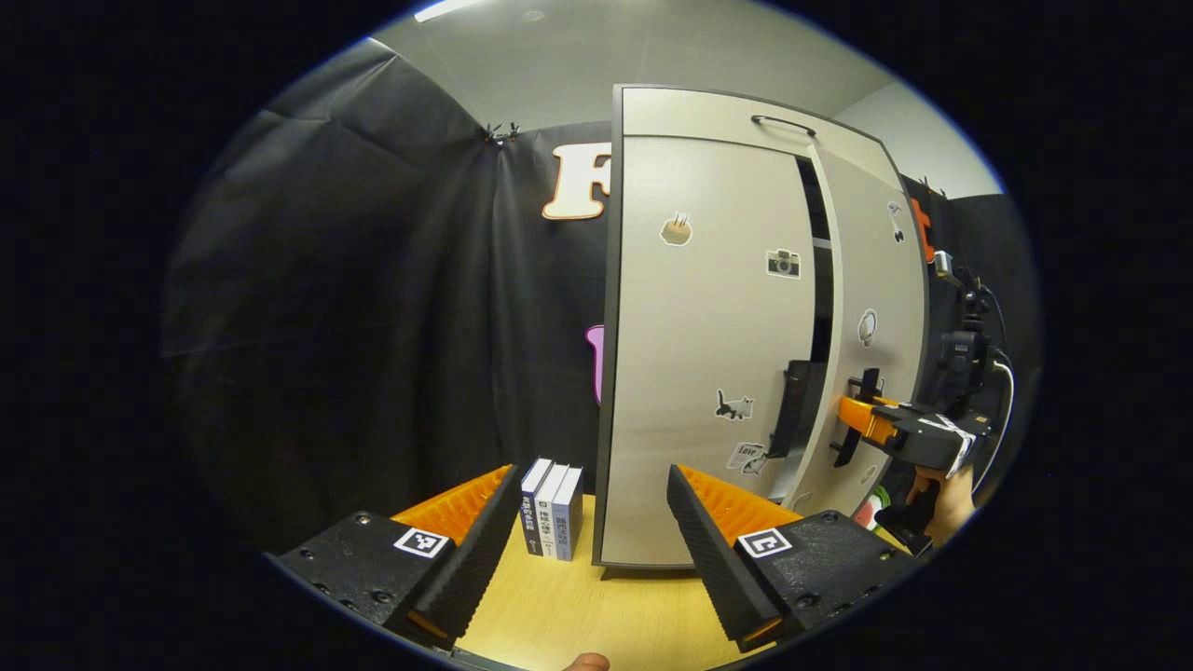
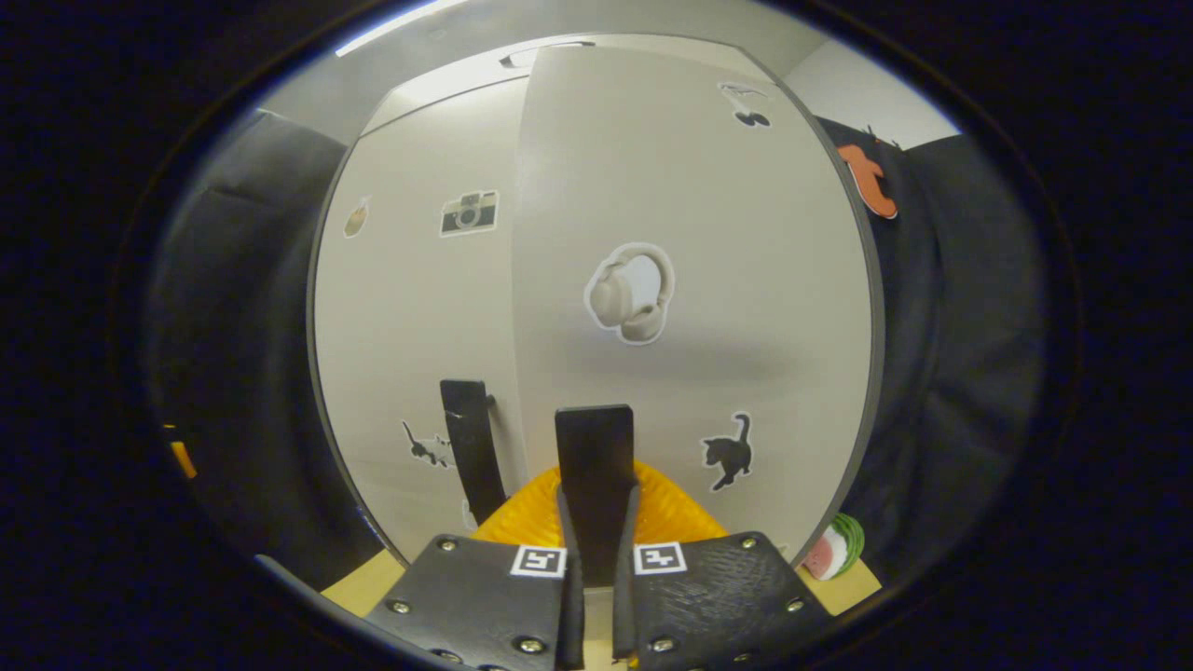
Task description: Open the right door of the double-door shoe cabinet with the right hand, and open the left door with the left hand.
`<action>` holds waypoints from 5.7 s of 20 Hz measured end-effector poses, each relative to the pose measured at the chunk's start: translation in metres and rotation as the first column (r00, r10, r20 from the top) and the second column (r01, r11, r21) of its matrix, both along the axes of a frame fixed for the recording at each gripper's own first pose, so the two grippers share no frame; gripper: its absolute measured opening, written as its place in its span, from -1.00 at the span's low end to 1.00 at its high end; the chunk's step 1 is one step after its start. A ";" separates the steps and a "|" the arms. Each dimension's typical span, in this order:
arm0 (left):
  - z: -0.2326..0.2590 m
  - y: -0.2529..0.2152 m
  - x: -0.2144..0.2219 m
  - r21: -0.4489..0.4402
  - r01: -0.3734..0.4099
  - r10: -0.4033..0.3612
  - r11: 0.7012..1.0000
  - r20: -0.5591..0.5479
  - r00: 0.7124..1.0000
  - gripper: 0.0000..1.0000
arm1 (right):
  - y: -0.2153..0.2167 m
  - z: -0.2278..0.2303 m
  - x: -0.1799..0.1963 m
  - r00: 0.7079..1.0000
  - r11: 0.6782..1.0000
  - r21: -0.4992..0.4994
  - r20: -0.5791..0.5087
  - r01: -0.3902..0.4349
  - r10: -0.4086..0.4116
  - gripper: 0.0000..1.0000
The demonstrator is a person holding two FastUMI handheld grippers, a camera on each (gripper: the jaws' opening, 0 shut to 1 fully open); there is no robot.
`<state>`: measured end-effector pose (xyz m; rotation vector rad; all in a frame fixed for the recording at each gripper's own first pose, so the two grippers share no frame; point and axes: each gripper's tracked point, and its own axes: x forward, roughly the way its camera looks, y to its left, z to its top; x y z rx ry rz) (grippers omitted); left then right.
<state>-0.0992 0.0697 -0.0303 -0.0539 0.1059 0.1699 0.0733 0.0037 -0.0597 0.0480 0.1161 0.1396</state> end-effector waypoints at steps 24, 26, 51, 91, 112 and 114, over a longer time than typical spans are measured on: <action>-0.016 -0.055 0.022 -0.023 0.123 -0.124 0.992 -0.043 0.991 0.94 | -0.037 0.000 -0.044 0.978 0.976 0.059 -0.024 -0.208 0.209 -0.76; -0.018 -0.059 0.024 -0.029 0.133 -0.134 0.991 -0.048 0.990 0.94 | -0.043 0.000 -0.047 0.971 0.969 0.073 -0.021 -0.236 0.238 -0.76; -0.031 -0.113 0.032 -0.060 0.245 -0.249 0.968 -0.077 0.965 0.93 | -0.166 0.004 -0.083 1.000 0.998 0.061 -0.011 -0.001 0.002 -0.80; -0.024 -0.168 0.133 0.011 0.404 -0.403 0.915 -0.042 0.914 0.93 | -0.252 0.021 -0.182 0.924 0.924 0.001 0.036 0.382 -0.382 -0.99; -0.042 -0.172 0.220 0.075 0.200 -0.199 0.977 -0.015 0.980 0.89 | -0.260 -0.001 -0.167 0.905 0.903 -0.073 -0.023 0.423 -0.426 -0.98; -0.043 -0.171 0.221 0.082 0.177 -0.176 0.981 -0.019 0.984 0.89 | -0.260 -0.002 -0.165 0.906 0.904 -0.080 -0.026 0.420 -0.423 -0.98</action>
